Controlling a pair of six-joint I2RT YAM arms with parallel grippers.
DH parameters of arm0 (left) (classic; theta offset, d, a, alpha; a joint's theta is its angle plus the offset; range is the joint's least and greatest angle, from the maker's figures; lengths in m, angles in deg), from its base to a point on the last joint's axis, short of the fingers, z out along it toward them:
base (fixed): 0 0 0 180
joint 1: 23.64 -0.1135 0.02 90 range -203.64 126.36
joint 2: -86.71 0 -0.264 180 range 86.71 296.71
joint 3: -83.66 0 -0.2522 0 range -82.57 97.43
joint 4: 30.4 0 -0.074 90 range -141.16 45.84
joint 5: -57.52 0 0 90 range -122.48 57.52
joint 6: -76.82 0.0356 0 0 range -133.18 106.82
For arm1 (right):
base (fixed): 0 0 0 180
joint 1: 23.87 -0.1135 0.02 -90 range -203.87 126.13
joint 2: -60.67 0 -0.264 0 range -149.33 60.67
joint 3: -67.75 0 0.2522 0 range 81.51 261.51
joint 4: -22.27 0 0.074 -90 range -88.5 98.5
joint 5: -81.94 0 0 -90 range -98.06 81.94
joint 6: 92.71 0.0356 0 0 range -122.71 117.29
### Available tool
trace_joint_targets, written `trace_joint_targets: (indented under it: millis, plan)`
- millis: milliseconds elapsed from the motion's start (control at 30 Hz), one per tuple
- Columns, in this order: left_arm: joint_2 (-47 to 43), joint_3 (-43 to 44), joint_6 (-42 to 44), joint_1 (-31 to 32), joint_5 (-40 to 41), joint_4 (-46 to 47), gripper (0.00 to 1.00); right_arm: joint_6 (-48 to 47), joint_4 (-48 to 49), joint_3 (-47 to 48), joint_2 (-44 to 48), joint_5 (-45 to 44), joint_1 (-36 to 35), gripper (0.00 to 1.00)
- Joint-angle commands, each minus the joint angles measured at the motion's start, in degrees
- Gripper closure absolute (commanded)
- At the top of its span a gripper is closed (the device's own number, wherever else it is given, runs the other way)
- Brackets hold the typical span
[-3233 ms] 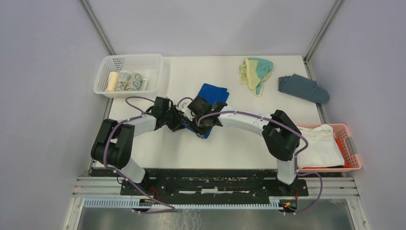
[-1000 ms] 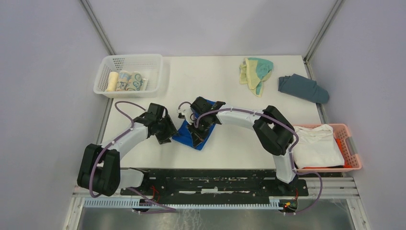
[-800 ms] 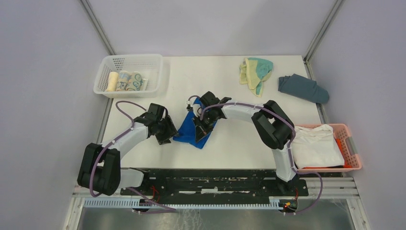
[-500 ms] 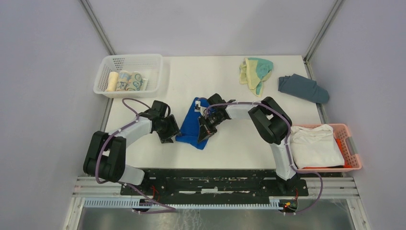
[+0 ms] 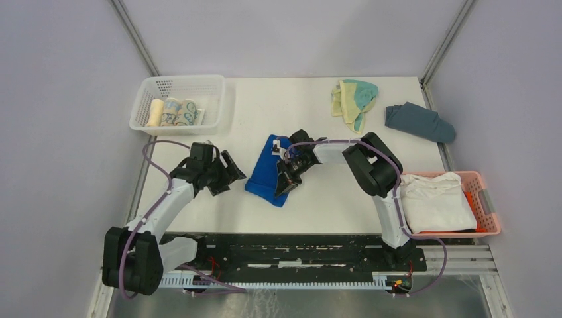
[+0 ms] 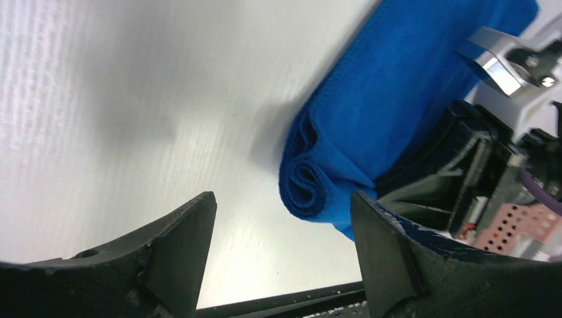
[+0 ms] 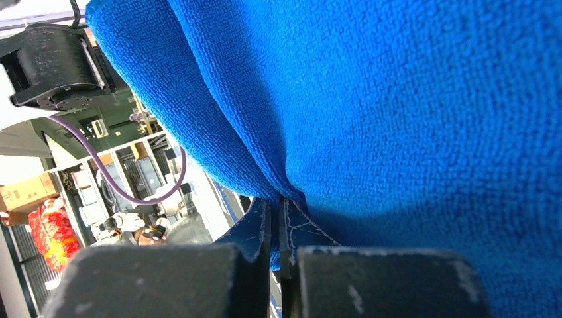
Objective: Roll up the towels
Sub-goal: Roll the towel at the center of the board.
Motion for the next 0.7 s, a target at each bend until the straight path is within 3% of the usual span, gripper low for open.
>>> trace_joint_targets:
  millis: [0, 267, 667]
  plan:
    - [-3.5, -3.6, -6.7, -0.1, -6.5, 2.6, 0.18, -1.4, -2.6, 0.5, -1.5, -3.8, 0.3, 0.97]
    - [-5.8, -8.8, -17.9, 2.9, -8.4, 11.8, 0.19, 0.0, -2.8, 0.9, -1.1, -4.7, 0.1, 0.97]
    - [4.6, -9.4, -19.9, 7.1, -3.0, 20.7, 0.35, 0.7, -2.9, 0.6, -0.1, -7.0, -0.9, 0.97]
